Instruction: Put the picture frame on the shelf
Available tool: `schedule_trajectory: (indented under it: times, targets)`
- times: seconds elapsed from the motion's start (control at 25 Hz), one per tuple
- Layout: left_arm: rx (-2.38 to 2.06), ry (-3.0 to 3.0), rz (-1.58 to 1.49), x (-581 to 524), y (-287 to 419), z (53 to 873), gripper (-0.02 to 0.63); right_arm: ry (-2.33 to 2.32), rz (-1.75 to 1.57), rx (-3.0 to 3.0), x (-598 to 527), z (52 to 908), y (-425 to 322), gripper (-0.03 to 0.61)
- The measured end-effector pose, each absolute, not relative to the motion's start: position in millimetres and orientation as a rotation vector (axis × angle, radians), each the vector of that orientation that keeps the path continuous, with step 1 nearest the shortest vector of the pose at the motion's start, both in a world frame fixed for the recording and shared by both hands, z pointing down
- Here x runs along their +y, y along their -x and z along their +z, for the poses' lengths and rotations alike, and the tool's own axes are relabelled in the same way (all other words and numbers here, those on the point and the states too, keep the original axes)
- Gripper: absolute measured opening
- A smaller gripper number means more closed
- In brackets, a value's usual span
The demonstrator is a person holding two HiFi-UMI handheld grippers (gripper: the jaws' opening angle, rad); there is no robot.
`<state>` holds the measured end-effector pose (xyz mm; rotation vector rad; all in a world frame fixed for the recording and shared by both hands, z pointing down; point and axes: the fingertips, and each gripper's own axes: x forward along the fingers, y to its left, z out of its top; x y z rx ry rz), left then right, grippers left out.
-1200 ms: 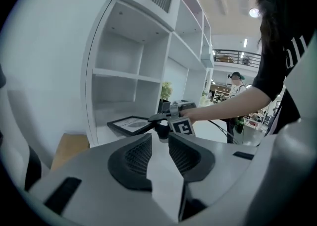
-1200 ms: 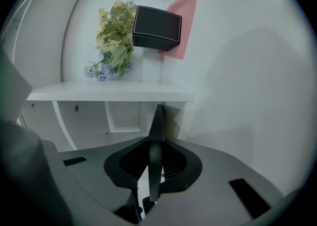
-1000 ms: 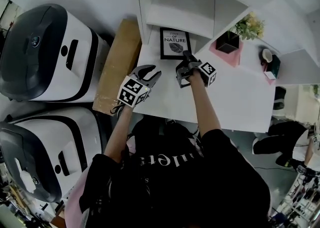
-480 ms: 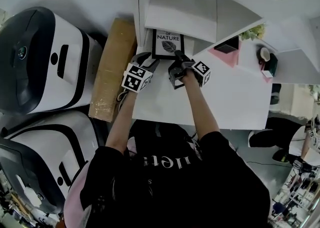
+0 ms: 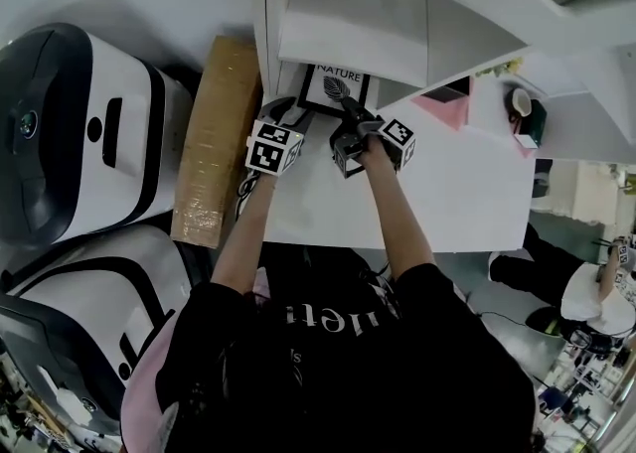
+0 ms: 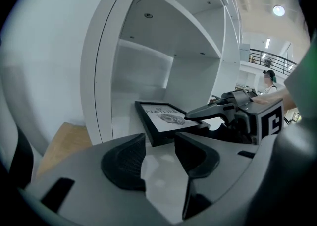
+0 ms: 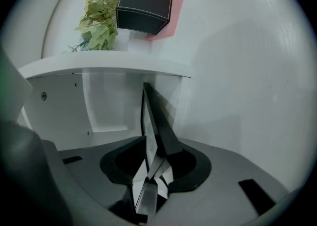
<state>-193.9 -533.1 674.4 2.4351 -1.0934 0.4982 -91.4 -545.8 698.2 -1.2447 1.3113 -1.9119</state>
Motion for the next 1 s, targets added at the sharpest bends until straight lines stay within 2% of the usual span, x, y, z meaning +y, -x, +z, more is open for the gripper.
schedule_trajectory:
  times: [0.08, 0.6, 1.0]
  targets:
    - [-1.089, -2.426, 0.508, -540, 190, 678, 0.179, 1.222, -1.917, 1.304, -545, 697, 92, 0.19]
    - [-1.007, -2.405, 0.507, -561, 149, 688, 0.183, 1.283, -1.893, 1.335, -522, 691, 65, 0.199]
    - [-0.988, -2.424, 0.465, -542, 154, 668, 0.183, 1.361, -1.776, 1.628, -504, 654, 59, 0.193]
